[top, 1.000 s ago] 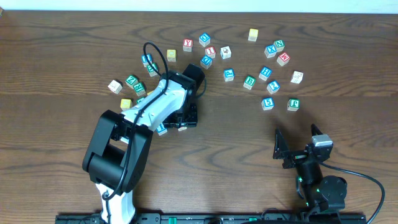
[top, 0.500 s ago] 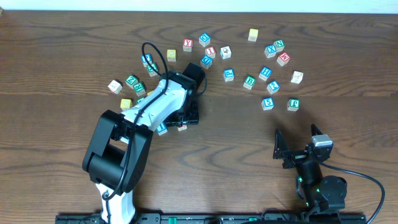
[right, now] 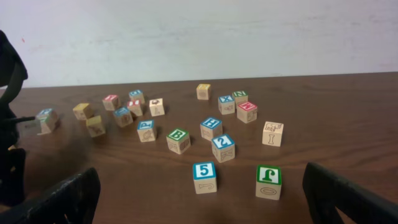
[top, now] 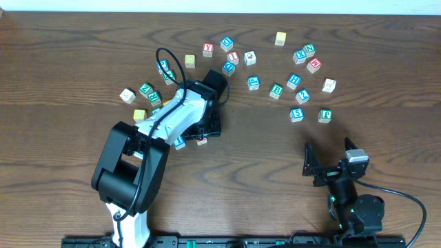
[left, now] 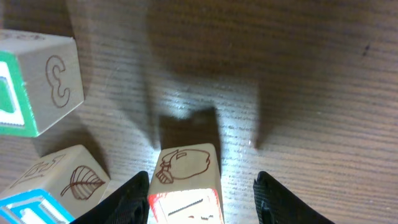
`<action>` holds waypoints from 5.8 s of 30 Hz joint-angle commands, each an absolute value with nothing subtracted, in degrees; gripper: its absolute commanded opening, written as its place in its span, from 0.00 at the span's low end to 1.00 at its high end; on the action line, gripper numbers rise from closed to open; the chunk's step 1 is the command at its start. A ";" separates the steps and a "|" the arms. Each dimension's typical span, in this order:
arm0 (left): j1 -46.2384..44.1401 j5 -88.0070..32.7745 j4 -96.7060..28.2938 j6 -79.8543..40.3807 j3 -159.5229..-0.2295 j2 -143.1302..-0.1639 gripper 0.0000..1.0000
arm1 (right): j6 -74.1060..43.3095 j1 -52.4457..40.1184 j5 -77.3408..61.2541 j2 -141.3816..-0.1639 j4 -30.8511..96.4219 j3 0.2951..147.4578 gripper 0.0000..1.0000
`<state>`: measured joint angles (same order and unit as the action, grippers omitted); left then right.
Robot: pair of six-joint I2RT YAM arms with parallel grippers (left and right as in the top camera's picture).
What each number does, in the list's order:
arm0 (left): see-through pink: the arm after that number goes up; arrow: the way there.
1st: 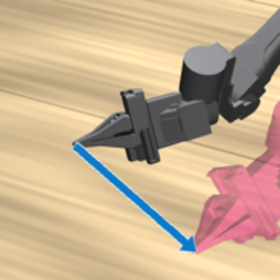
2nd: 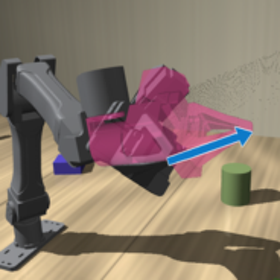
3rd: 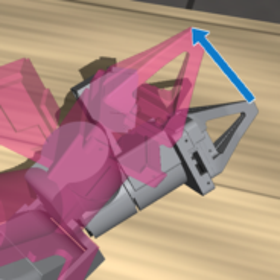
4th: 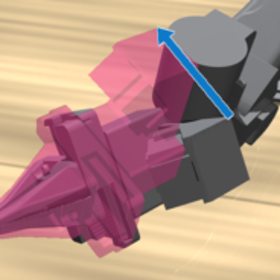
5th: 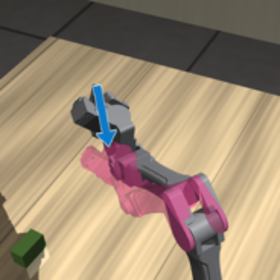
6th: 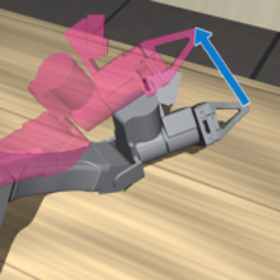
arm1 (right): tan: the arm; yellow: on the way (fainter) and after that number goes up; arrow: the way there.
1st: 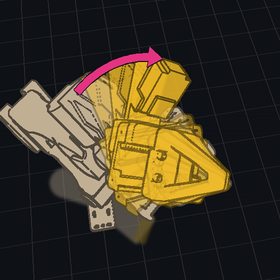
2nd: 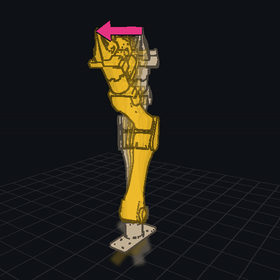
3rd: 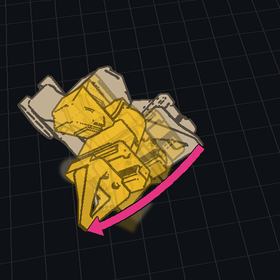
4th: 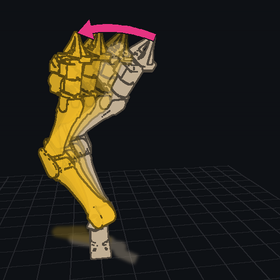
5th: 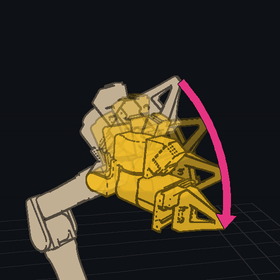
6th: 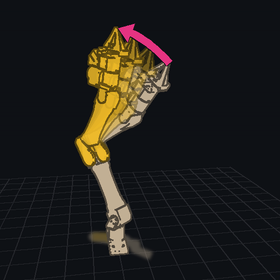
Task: Spell out AI2
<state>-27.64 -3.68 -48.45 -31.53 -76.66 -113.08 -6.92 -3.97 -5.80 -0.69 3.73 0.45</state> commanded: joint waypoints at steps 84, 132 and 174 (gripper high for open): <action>-27.73 -2.28 -48.31 -24.82 -77.78 -98.91 0.89 | -6.33 -3.73 -5.98 -0.38 3.88 0.32 0.99; -27.73 -1.06 -47.13 -31.07 -72.97 -112.12 0.49 | -6.33 -3.73 -5.98 -0.38 3.88 0.32 0.99; -27.73 -0.82 -42.22 -24.34 -77.01 -111.63 0.15 | -6.33 -3.73 -5.98 -0.38 3.88 0.32 0.99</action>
